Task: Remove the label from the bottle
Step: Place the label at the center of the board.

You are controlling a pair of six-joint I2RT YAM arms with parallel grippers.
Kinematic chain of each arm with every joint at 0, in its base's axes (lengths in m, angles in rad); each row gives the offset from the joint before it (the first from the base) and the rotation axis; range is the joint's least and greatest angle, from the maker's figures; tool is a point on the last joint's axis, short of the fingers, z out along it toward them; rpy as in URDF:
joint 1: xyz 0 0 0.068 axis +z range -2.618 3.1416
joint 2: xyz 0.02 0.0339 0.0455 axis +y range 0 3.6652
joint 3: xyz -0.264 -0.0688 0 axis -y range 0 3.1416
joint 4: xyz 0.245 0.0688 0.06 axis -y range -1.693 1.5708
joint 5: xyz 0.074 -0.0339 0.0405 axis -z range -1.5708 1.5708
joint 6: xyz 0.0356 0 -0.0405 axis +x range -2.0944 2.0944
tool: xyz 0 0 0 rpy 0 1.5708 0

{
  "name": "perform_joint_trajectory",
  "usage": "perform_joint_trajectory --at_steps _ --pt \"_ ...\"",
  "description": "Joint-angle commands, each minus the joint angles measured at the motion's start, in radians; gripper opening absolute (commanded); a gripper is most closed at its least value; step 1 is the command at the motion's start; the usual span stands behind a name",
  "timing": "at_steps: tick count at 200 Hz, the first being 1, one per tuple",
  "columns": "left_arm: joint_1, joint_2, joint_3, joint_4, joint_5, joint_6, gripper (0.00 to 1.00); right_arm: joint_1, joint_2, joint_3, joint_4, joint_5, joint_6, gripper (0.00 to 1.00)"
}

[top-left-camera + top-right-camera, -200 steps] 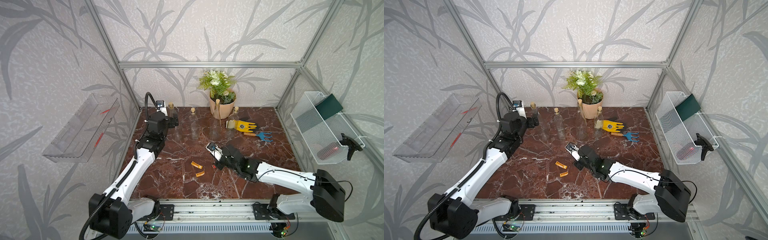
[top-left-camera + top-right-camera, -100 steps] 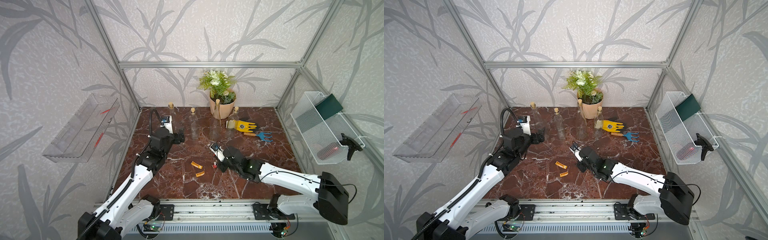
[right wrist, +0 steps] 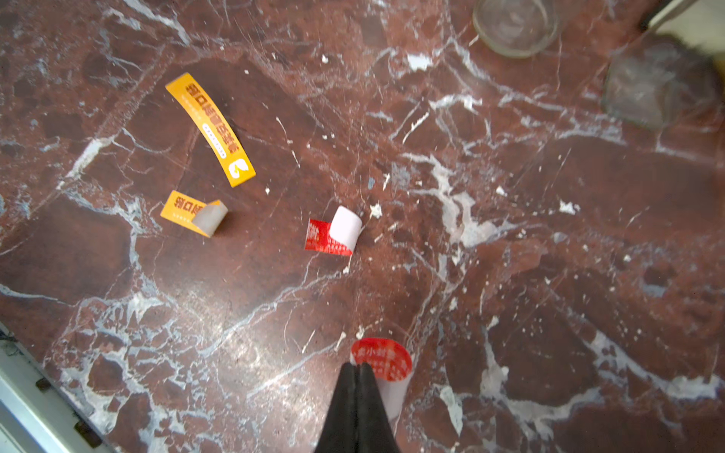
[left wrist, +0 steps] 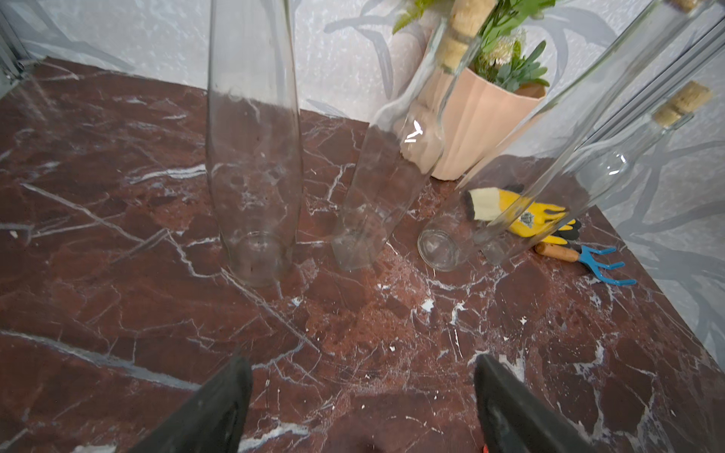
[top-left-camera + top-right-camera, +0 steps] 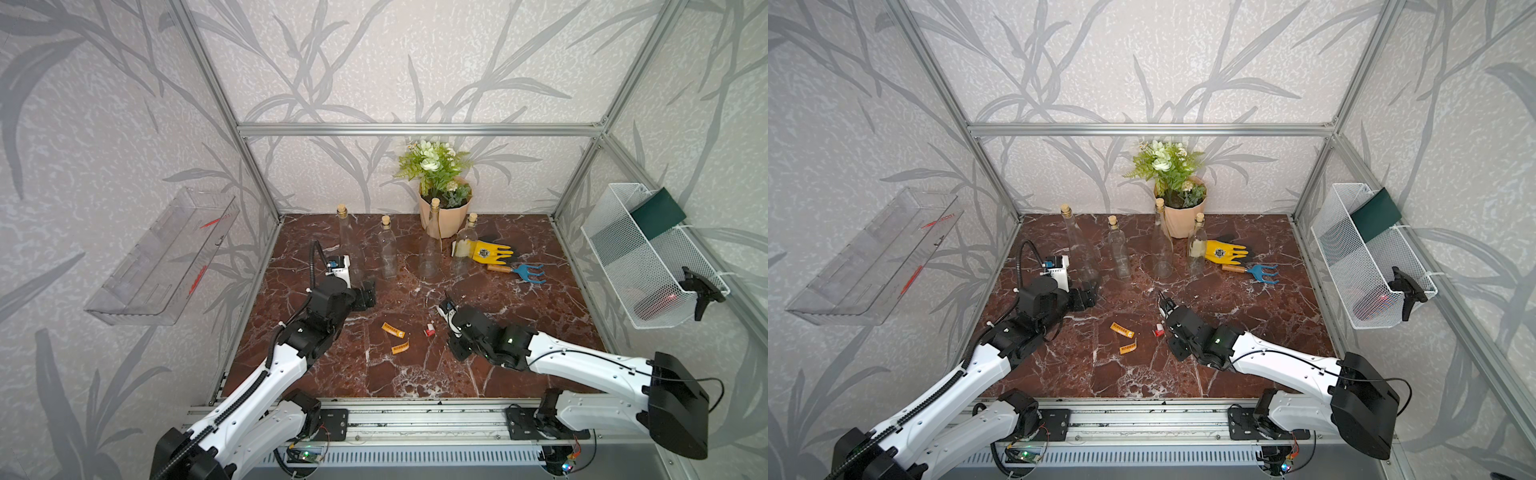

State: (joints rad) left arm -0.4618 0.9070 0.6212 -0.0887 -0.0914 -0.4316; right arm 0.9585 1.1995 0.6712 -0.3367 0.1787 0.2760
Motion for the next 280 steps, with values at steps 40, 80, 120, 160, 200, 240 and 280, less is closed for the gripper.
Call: perform_joint_trajectory --at_steps 40,80,120,160,200,240,280 --pt "-0.01 0.0 -0.027 0.021 0.063 -0.108 0.87 0.039 0.021 -0.03 -0.042 -0.067 0.129 0.0" --pt "-0.011 0.0 -0.05 0.023 0.072 -0.119 0.86 0.052 0.086 -0.028 -0.013 -0.084 0.155 0.0" --pt "-0.013 -0.001 -0.075 0.028 0.064 -0.115 0.86 0.053 0.114 -0.031 0.001 -0.088 0.163 0.0" --pt "-0.013 -0.004 -0.082 0.019 0.063 -0.118 0.86 0.052 0.146 -0.036 0.02 -0.094 0.165 0.0" --pt "-0.013 -0.004 -0.081 0.017 0.059 -0.116 0.86 0.052 0.181 -0.032 0.037 -0.113 0.172 0.0" --pt "-0.013 0.007 -0.075 0.015 0.06 -0.113 0.86 0.052 0.196 -0.033 0.051 -0.111 0.18 0.0" --pt "-0.013 0.012 -0.08 0.017 0.059 -0.107 0.86 0.054 0.216 -0.034 0.065 -0.118 0.183 0.0"
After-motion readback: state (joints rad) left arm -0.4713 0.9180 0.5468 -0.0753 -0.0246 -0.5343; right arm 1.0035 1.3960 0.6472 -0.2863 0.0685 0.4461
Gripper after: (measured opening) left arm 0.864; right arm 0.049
